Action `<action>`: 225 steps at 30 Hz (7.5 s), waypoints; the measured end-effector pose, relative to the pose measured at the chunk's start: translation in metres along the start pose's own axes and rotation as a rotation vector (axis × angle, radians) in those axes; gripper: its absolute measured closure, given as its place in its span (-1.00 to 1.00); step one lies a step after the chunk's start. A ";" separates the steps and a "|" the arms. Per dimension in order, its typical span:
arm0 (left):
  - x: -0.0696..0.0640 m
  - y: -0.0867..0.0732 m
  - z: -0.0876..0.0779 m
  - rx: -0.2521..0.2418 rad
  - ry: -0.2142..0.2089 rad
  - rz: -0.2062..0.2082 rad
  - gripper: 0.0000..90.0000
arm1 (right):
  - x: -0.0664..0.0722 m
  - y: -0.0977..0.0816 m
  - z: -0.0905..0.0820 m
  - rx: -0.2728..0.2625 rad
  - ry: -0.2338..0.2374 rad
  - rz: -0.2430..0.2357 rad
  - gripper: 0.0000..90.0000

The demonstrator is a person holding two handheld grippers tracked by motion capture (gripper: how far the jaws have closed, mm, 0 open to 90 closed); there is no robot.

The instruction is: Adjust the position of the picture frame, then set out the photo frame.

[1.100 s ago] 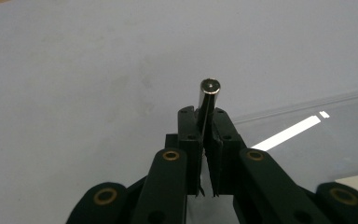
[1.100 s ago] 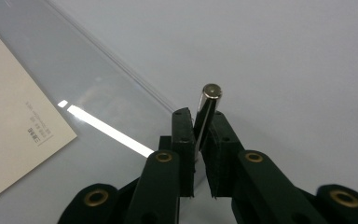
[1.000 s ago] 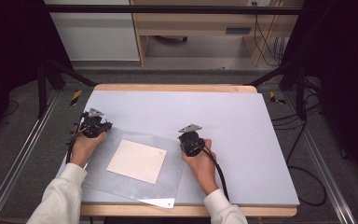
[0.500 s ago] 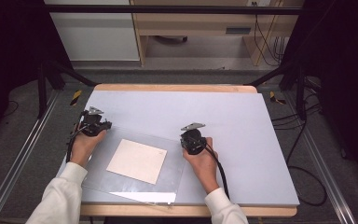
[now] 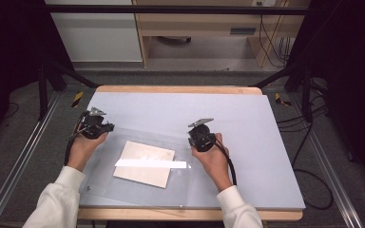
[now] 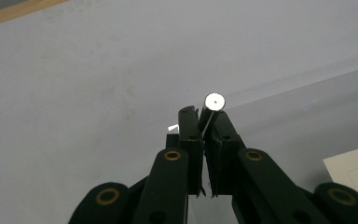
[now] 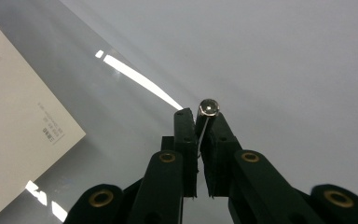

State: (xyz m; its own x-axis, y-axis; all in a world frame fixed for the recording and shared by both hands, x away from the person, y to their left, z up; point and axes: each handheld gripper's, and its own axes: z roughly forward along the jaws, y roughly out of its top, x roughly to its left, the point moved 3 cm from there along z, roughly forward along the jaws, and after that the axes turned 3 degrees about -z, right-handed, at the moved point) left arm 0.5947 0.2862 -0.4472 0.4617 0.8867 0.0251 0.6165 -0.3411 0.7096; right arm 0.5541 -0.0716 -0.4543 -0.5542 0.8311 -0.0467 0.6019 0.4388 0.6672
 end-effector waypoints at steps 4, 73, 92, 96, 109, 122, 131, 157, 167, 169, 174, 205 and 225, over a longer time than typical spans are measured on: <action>-0.012 0.008 -0.006 -0.004 0.000 0.032 0.89 | -0.014 0.003 -0.008 0.027 -0.003 -0.004 0.90; -0.087 0.015 0.044 0.041 -0.065 0.027 0.88 | -0.103 -0.030 -0.004 0.107 -0.039 0.042 0.89; -0.093 -0.001 0.001 -0.228 0.016 0.011 -0.70 | -0.092 -0.055 -0.057 -0.234 -0.142 -0.041 -0.54; -0.091 -0.002 -0.003 -0.249 0.029 0.035 -0.85 | -0.089 -0.052 -0.058 -0.253 -0.142 -0.057 -0.57; -0.096 -0.004 0.004 -0.235 -0.005 0.081 -0.36 | -0.085 -0.051 -0.047 -0.232 -0.164 -0.133 0.09; -0.099 -0.005 0.017 -0.284 0.031 0.041 0.20 | -0.089 -0.043 -0.026 -0.217 -0.153 -0.118 0.62; -0.099 -0.001 0.026 -0.291 0.034 0.015 0.50 | -0.094 -0.043 -0.020 -0.224 -0.151 -0.086 0.86; -0.092 0.005 0.031 -0.209 -0.011 -0.017 0.88 | -0.097 -0.034 -0.022 -0.144 -0.102 -0.006 0.91; -0.088 0.008 0.031 -0.171 -0.041 -0.004 0.89 | -0.100 -0.029 -0.022 -0.097 -0.086 0.017 0.92; -0.087 0.009 0.031 -0.164 -0.047 -0.006 0.89 | -0.101 -0.029 -0.021 -0.101 -0.085 0.034 0.92; -0.085 0.012 0.032 -0.138 -0.057 -0.011 0.89 | -0.103 -0.026 -0.020 -0.081 -0.076 0.039 0.92; -0.073 0.026 0.041 -0.051 -0.131 -0.038 0.89 | -0.116 -0.014 -0.012 -0.013 -0.016 0.107 0.92; -0.065 0.029 0.047 -0.040 -0.186 -0.073 0.89 | -0.120 -0.010 -0.009 -0.009 0.002 0.126 0.90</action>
State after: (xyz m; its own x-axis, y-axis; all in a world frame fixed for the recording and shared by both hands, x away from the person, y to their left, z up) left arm 0.6119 0.2039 -0.4613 0.5289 0.8344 -0.1550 0.6285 -0.2624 0.7322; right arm 0.6093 -0.1792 -0.4489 -0.4761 0.8785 0.0393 0.6611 0.3281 0.6747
